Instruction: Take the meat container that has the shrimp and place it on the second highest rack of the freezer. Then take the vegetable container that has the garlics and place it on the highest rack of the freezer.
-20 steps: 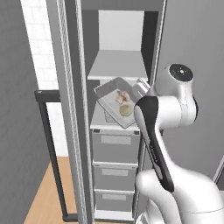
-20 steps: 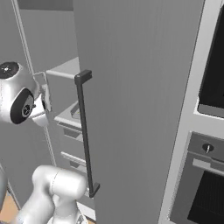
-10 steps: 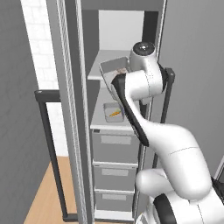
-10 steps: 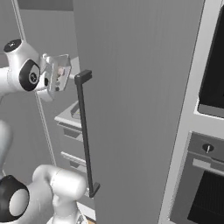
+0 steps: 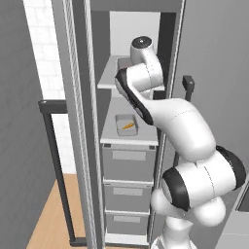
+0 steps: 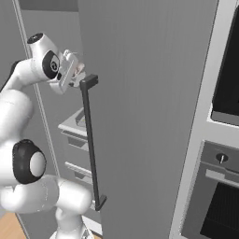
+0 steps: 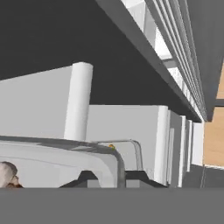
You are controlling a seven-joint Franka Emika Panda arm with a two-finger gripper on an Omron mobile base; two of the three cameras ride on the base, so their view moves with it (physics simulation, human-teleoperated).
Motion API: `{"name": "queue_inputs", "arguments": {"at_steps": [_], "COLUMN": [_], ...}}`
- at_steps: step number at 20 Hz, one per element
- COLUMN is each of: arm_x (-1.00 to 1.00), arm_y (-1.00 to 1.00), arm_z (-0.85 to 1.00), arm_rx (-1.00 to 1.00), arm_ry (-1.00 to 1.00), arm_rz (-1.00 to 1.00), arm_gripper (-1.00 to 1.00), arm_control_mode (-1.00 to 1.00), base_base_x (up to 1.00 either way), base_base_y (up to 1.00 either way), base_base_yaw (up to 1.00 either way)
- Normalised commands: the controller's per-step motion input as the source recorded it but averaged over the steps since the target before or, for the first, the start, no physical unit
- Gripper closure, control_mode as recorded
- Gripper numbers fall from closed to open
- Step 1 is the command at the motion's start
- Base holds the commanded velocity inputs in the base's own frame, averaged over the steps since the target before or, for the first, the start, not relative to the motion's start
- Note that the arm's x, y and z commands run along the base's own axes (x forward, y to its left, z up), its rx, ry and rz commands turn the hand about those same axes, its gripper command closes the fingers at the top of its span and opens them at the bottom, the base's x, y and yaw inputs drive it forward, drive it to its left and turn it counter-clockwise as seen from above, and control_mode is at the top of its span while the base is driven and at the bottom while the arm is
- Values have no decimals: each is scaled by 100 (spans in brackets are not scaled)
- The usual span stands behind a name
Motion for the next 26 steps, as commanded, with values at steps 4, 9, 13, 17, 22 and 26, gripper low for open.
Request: {"name": "queue_inputs", "arguments": {"at_steps": [4,9,13,17,22,26], "arm_x": [100,100,80,-12,-100,-100], "arm_y": [0,-5,-9,0,-1,-8], "arm_z": [-3,-17,-28,-5,0,0], "arm_rx": [12,9,2,0,0,0], "arm_ry": [0,-2,-5,-23,-35,-24], "arm_rz": [-15,-7,-9,-1,0,2], "arm_gripper": [100,100,100,-100,-100,-100], "arm_control_mode": [-100,-100,-100,-100,-100,-100], "base_base_x": [0,0,0,0,0,0], "base_base_y": [0,0,0,0,0,0], "base_base_yaw": [0,0,0,0,0,0]}}
